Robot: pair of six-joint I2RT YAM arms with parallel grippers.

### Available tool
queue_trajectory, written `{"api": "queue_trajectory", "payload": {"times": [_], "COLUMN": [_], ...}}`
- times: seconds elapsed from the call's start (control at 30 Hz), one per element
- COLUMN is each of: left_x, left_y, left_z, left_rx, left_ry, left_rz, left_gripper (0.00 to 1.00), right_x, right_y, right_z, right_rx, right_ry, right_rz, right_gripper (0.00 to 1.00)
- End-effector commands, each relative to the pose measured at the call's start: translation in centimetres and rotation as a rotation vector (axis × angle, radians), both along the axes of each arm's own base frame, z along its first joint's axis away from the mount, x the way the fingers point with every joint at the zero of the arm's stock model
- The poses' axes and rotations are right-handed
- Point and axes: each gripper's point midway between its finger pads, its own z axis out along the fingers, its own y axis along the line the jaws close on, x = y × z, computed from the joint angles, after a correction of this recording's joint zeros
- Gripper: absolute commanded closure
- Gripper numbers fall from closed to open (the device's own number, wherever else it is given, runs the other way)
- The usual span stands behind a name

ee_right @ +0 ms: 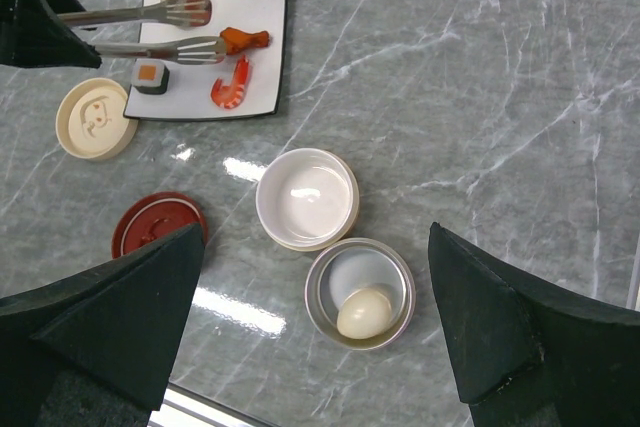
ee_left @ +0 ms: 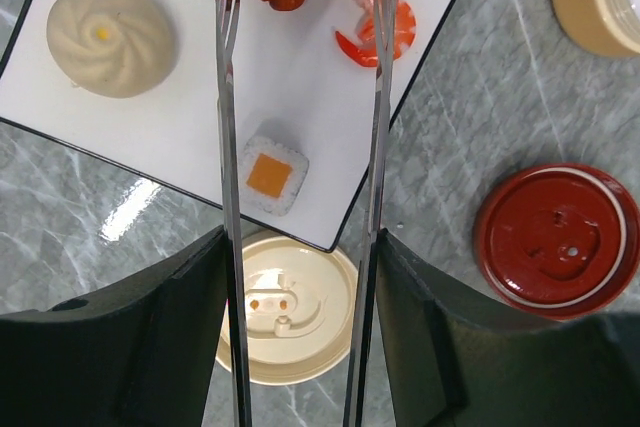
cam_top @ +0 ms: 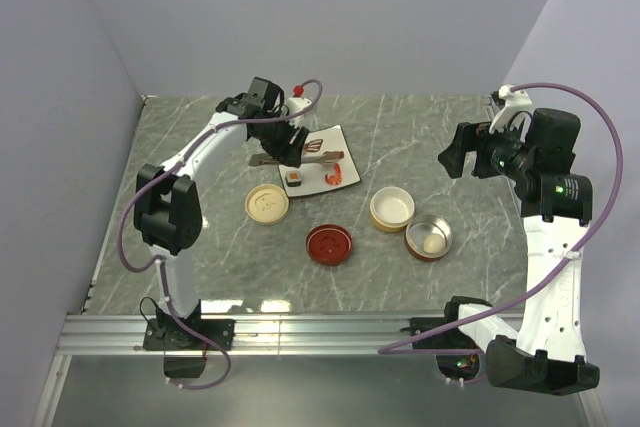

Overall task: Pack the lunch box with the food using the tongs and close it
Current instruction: Pick up the food using the clamp

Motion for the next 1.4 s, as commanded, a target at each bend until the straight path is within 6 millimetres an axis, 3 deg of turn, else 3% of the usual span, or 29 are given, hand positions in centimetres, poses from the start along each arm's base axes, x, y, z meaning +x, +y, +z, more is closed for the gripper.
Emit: {"api": "queue_trajectory", "payload": {"times": [0.0,0.5,0.77,0.93,1.13,1.37], "left_x": [1.1,4.2,4.5,4.7,4.5,3.7], "left_y": [-0.2,-0.6,-1.1,-1.1,-1.2,-0.9], "left_z": [0.7,-1.2,-2.1,-2.1,-0.6,2.4], "left_rx": [0.007,0.041,0.032,0.031,0.008,-0.016], "left_ry": [-0.065,-0.086,-0.070,-0.073,-0.095,-0.136], "left_rz": [-0.026,-0.002,-0.002,-0.002,0.003,0.015], "left_gripper": [0.38,0.41,0.44,0.52,0.65,0.77], "right_x": [0.0,0.1,0.3,0.3,0.3,0.4], "right_y": [-0.1,-0.1,-0.2,-0.3,-0.1,0.0], "right_z": [0.9,0.7,0.5,0.6,0.5,0.6], "right_rx": [-0.005,-0.005,-0.008,-0.008,-0.004,0.003], "right_ry": [-0.039,-0.033,-0.028,-0.029,-0.029,-0.033], "right_rz": [0.004,0.005,0.002,0.000,0.006,0.012], "right_gripper": [0.00,0.00,0.00,0.00,0.00,0.00]}}
